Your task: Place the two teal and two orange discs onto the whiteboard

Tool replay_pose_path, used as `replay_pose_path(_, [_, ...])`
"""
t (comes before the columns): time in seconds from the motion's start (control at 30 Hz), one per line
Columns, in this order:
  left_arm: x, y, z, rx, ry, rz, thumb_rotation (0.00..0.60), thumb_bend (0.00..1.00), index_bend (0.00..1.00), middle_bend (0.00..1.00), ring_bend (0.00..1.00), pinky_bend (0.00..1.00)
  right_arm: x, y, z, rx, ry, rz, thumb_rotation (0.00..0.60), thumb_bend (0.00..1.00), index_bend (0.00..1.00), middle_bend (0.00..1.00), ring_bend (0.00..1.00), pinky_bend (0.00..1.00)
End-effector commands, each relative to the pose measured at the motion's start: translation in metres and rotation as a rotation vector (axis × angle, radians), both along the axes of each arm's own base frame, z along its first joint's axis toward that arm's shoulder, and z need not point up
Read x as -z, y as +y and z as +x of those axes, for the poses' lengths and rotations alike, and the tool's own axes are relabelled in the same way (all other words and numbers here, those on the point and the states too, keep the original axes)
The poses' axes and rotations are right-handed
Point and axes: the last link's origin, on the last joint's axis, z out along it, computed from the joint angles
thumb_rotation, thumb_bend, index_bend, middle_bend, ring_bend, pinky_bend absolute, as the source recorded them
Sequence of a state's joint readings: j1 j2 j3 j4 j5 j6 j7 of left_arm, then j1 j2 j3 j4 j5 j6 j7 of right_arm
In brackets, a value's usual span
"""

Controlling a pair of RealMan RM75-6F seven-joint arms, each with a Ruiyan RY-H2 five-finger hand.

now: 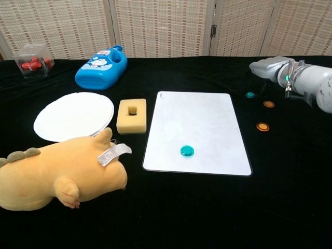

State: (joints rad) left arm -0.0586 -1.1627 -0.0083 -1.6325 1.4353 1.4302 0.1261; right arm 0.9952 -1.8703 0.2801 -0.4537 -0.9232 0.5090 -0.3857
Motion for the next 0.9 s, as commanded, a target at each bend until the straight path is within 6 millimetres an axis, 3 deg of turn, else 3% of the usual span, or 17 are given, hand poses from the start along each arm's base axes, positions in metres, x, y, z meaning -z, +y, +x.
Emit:
replay_pose_path(0.03, [0.0001, 0.0, -0.0002, -0.001, 0.001, -0.002, 0.6, 0.2, 0.04, 0.06, 0.17, 0.0, 0.0023, -0.0003, 0.0, 0.002, 0.006, -0.001, 0.599, 0.41, 0.37, 0.15, 0.06, 0.0])
replay_pose_path(0.9, [0.0012, -0.0018, -0.0046, -0.019, 0.001, -0.003, 0.6, 0.2, 0.04, 0.06, 0.17, 0.0, 0.0112, -0.0052, 0.0041, 0.025, 0.013, -0.01, 0.596, 0.41, 0.43, 0.17, 0.08, 0.0])
